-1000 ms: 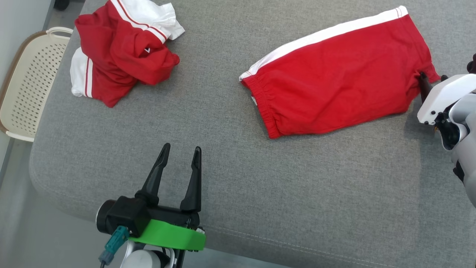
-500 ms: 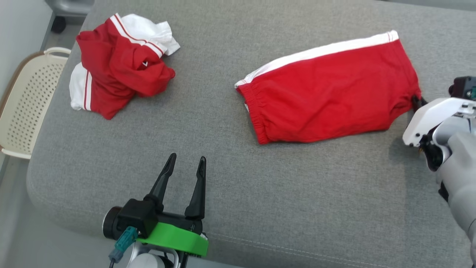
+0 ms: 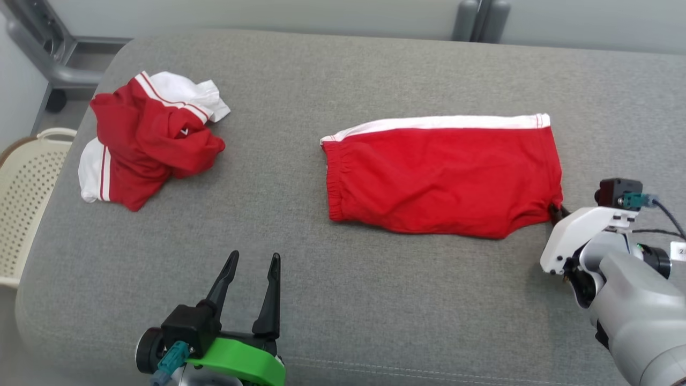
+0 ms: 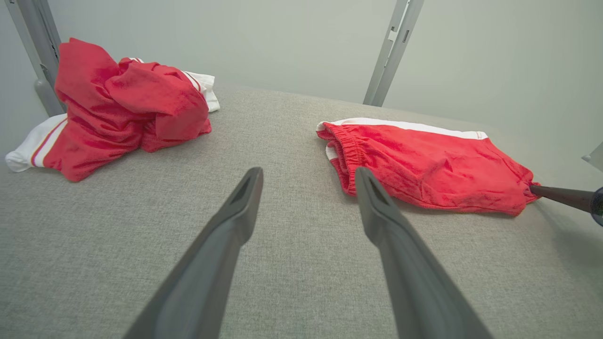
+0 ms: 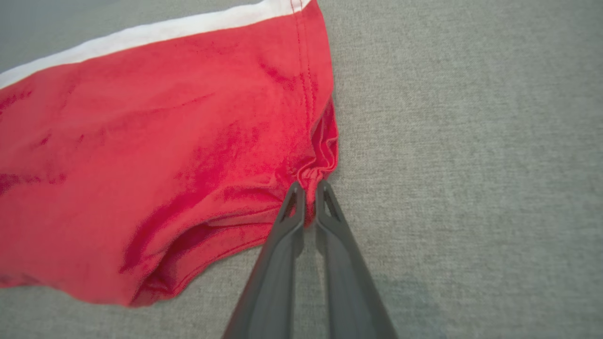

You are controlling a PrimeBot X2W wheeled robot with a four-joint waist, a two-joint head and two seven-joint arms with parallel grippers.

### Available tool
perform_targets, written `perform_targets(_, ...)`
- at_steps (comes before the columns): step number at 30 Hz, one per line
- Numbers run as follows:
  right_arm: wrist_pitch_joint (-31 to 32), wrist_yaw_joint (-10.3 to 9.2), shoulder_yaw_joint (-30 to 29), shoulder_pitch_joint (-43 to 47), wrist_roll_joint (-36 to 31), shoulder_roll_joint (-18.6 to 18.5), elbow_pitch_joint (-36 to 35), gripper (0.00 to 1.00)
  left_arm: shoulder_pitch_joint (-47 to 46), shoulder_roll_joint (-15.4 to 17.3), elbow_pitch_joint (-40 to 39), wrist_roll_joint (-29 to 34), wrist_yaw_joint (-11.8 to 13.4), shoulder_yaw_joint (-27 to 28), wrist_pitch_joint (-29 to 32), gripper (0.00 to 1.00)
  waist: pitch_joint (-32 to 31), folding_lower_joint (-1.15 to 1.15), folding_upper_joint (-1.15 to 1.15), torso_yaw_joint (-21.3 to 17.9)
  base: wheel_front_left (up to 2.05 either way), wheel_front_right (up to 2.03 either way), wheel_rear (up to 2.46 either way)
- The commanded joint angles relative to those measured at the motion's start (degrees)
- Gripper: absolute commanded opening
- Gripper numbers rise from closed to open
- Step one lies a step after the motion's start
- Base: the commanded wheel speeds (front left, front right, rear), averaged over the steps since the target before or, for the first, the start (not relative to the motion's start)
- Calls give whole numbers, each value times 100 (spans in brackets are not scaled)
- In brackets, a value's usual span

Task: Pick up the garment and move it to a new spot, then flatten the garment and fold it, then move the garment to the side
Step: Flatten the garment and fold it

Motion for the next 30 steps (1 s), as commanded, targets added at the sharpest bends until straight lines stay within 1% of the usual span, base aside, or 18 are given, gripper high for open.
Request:
perform_targets(1, -24, -8, 22, 159, -23, 23, 0, 0, 110, 54, -22, -56, 39, 26, 25, 100, -187, 0, 0, -178, 0, 0, 0)
perform_targets(2, -46, -9, 40, 188, -39, 19, 0, 0, 139, 64, -18, -57, 49, 19, 58, 100, -214, 0, 0, -194, 0, 0, 0)
perform_targets(3, -71, -9, 50, 202, -57, 10, 0, 86, 148, 73, -23, -57, 54, 16, 75, 100, -239, 0, 0, -204, 0, 0, 0)
perform_targets(4, -95, -9, 67, 234, -64, 16, 2, 100, 158, 72, -22, -72, 71, 19, 88, 100, -274, 0, 0, -211, 0, 0, 0)
perform_targets(9, -284, -8, 99, 356, -111, 106, -71, 100, 266, 89, 40, -135, 155, 76, 169, 100, -470, 0, 0, -249, 0, 0, 0)
perform_targets(12, -462, -8, 114, 494, -193, 106, -252, 100, 324, 119, 75, -184, 217, 136, 197, 100, -652, 0, 0, -289, 0, 0, 0)
perform_targets(15, -542, -8, 34, 681, -336, 75, -588, 100, 401, 153, 130, -240, 304, 243, 220, 100, -846, 0, 0, -355, 0, 0, 0)
perform_targets(17, -545, -8, -220, 832, -491, -2, -1081, 100, 445, 172, 167, -286, 378, 311, 273, 100, -948, 0, 0, -426, 0, 0, 0)
perform_targets(18, -543, -8, -348, 987, -669, -35, -1356, 100, 442, 186, 165, -295, 425, 363, 267, 100, -981, 0, 0, -465, 0, 0, 0)
perform_targets(21, -541, -8, -862, 1521, -1226, 21, -2224, 100, 460, 245, 216, -380, 513, 483, 312, 100, -1055, 0, 0, -582, 0, 0, 0)
perform_targets(24, -543, -7, -1387, 2095, -1864, 218, -3151, 100, 455, 293, 251, -446, 558, 584, 337, 100, -1114, 0, 0, -679, 0, 0, 0)
perform_targets(26, -543, -7, -1634, 2511, -2271, 400, -3688, 100, 422, 338, 279, -468, 585, 650, 327, 100, -1144, 0, 0, -737, 0, 0, 0)
perform_targets(30, -544, -7, -2017, 3175, -2897, 706, -4529, 100, 324, 397, 305, -472, 657, 761, 269, 100, -1179, 0, 0, -792, 0, 0, 0)
